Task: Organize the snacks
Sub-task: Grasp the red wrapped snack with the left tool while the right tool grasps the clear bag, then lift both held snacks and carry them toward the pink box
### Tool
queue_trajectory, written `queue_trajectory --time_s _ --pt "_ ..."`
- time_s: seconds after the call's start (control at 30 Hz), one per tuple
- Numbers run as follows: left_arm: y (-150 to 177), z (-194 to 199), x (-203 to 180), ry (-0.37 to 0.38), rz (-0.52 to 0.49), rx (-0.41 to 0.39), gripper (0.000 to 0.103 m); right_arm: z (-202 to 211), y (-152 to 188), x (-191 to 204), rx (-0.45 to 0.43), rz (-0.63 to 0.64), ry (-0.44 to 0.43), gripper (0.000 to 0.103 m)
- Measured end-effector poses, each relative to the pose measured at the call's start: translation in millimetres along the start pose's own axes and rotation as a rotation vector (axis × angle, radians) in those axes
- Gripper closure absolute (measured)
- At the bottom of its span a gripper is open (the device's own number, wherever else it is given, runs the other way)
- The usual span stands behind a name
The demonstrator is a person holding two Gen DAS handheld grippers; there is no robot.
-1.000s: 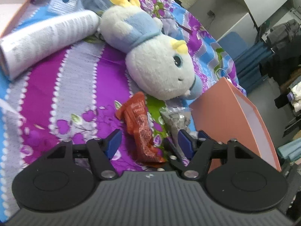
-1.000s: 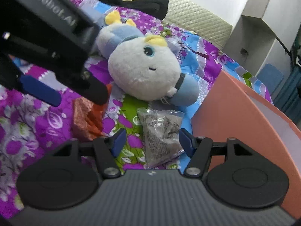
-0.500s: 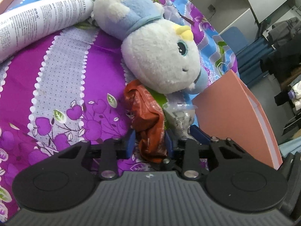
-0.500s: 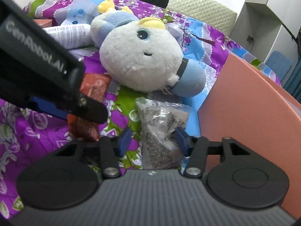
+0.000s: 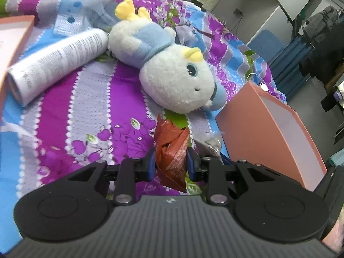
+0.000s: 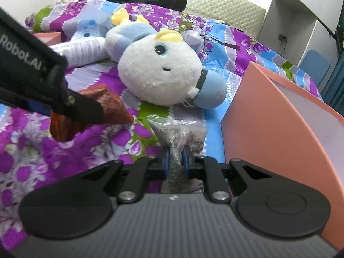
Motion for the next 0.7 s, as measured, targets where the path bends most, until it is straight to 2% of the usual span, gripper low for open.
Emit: queue_trajectory --time_s 0.23,0.33,0.57,0.7 --pt "22.8 50.9 -3.9 -0.04 -0.018 -0.015 0.07 51.5 9.5 8.5 -0.027 -0.012 -0.049 0.087" --pt "37.4 70.8 -5.2 -0.081 -0.042 -0.006 0.07 75.2 15.6 11.0 -0.033 -0.027 -0.077 0.087" --pt "77.4 109.8 -3.4 -0.155 -0.071 0.039 0.07 127.9 35.7 18.2 -0.038 -0.052 -0.154 0.087" --pt "98.8 123.5 -0.8 -0.21 -0.098 0.103 0.07 151.2 53.9 25.7 -0.01 -0.069 -0.201 0.087"
Point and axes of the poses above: each gripper's, at about its wrist camera, not at the fingertips, and z roughly against the way its jaws point, x to its left, y to its underside, the point moved 5 cm from there along -z, roughly the way its jaws point, and after that the axes turned 2 degrees about x, right-handed, at the moved point
